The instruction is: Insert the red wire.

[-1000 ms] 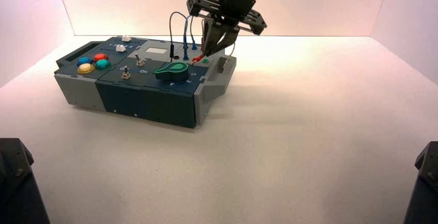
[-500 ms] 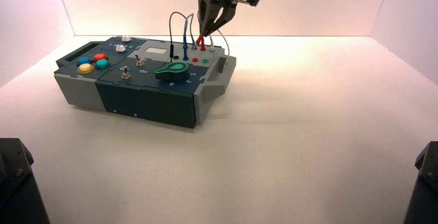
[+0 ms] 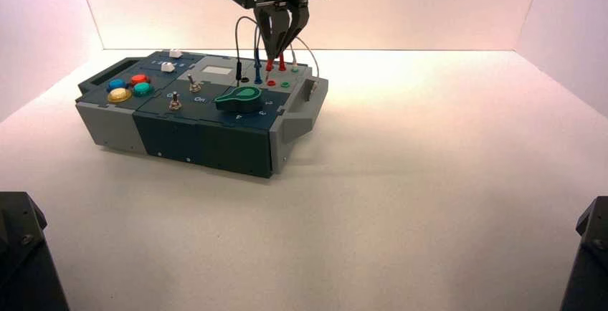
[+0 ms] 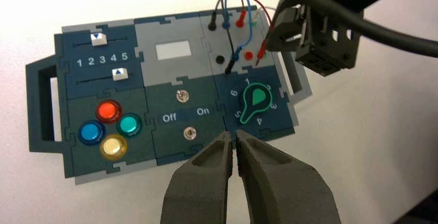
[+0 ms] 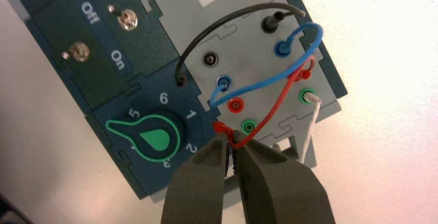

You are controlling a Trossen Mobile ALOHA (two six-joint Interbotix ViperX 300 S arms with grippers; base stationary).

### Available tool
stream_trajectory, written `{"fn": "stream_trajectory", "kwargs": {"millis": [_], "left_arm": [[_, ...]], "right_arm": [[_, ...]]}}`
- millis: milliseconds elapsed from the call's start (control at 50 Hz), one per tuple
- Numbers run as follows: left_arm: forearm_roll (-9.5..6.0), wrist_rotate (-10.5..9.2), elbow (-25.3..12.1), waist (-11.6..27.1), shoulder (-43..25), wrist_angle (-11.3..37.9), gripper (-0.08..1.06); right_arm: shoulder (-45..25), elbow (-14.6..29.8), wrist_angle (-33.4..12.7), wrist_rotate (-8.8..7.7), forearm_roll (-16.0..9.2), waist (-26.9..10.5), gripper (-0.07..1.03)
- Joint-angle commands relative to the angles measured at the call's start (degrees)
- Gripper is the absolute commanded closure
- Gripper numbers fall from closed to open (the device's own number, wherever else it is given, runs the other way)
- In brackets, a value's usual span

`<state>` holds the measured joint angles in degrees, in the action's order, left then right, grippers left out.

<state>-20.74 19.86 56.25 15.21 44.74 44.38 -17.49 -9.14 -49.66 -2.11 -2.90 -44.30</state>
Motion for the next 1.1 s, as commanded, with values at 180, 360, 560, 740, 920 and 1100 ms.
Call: {"fn": "stream_trajectory", "kwargs": {"millis": [180,360,560,740,920,1100], "left_arm": [[0.0,0.18,-2.2,0.35,0.62,0.18,0.93],[0.0,0.18,-2.29,0.35,0.62,0.18,0.93],[0.0,-0.09,-3.16,0.35,0.7,1.93,0.93],[0.0,-0.09,-3.69,0.35,1.67,3.08,0.93],[0.0,-0.09,-3.78,0.35,2.99,3.43,0.93],[0.0,-0.09,-3.78,0.35,2.9,3.43,0.93]], "right_arm": [[0.62,2.55,-0.44,0.18,2.81,-0.53,0.99],[0.35,3.25,-0.62,0.26,4.57,-0.53,0.99],[-1.14,4.04,-0.62,0.35,6.06,-0.53,0.99],[-1.85,4.48,-0.44,0.35,6.33,-0.62,0.99],[-2.11,4.92,-0.18,0.35,6.77,-0.53,0.99],[-2.46,5.8,-0.44,0.35,6.77,-0.62,0.99]]}}
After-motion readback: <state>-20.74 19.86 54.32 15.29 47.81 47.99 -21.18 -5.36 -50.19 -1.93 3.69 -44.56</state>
